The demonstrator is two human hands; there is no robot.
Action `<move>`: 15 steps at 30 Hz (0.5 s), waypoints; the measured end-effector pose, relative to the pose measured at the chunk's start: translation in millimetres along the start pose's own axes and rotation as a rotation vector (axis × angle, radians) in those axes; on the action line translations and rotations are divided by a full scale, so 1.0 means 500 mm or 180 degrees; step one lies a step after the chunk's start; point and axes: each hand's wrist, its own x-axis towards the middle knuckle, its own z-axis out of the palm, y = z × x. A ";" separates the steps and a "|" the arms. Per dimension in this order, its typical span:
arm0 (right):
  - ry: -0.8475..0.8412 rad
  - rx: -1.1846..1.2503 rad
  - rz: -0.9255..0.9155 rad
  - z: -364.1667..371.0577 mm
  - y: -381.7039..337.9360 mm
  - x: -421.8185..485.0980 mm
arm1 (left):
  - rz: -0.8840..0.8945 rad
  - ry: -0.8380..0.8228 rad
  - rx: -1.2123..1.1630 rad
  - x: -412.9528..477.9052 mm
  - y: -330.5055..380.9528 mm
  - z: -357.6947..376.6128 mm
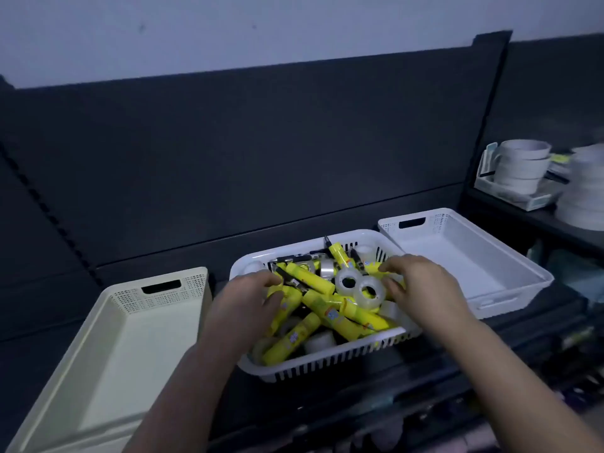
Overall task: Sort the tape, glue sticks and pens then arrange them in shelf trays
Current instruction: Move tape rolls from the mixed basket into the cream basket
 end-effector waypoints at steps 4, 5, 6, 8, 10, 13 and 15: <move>-0.0408 -0.0194 -0.0026 0.015 -0.005 0.038 | 0.0012 -0.0020 0.0079 0.038 0.030 0.031; -0.0482 -0.0170 -0.0077 0.021 -0.004 0.044 | 0.0021 -0.0042 0.0069 0.049 0.039 0.040; -0.0531 -0.0053 -0.0061 0.023 0.002 0.046 | -0.0009 -0.0101 0.0082 0.060 0.051 0.048; -0.0367 0.0364 0.0054 0.020 0.029 0.052 | -0.0034 -0.0125 0.0107 0.087 0.072 0.067; -0.0044 0.0734 0.0122 0.007 0.058 0.057 | 0.0024 -0.0150 0.0237 0.114 0.102 0.090; 0.0068 0.1028 0.0099 -0.014 0.094 0.062 | 0.0051 -0.0384 0.0518 0.145 0.140 0.120; 0.0052 0.1107 0.0088 -0.019 0.115 0.066 | -0.0023 -0.0472 0.0713 0.160 0.158 0.140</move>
